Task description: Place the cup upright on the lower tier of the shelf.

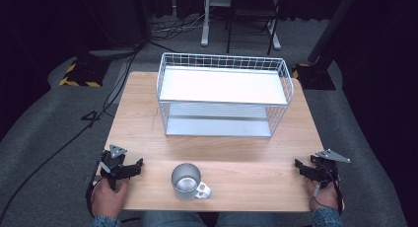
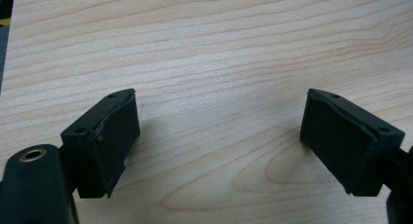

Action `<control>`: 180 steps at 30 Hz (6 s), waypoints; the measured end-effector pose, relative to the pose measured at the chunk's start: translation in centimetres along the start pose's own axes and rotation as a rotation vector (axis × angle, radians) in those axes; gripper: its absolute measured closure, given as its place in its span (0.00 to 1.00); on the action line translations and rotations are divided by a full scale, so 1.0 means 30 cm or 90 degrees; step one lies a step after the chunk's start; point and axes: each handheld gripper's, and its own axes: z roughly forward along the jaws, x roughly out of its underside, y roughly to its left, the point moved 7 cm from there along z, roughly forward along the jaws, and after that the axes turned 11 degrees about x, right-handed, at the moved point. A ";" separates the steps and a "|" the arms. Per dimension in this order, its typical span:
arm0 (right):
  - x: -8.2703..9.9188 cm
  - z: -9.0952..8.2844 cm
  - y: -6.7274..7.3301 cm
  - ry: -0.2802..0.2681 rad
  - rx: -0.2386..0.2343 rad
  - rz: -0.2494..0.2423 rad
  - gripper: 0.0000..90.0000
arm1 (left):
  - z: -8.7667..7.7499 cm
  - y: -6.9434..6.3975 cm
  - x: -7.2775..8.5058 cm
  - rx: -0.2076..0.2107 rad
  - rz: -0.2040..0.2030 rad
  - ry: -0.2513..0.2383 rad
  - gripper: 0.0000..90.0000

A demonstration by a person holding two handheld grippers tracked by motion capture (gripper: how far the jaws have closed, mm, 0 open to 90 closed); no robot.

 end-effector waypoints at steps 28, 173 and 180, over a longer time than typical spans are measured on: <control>-0.003 0.005 -0.013 -0.001 -0.002 0.000 0.35 | 0.000 0.000 0.000 0.000 0.000 0.000 0.16; -0.181 -0.446 1.035 -0.119 -0.438 -0.308 0.80 | 0.000 0.000 0.000 0.000 0.000 0.001 0.16; -0.241 -0.443 1.015 -0.125 -0.422 -0.283 0.79 | 0.000 0.001 0.000 0.000 0.000 0.001 0.16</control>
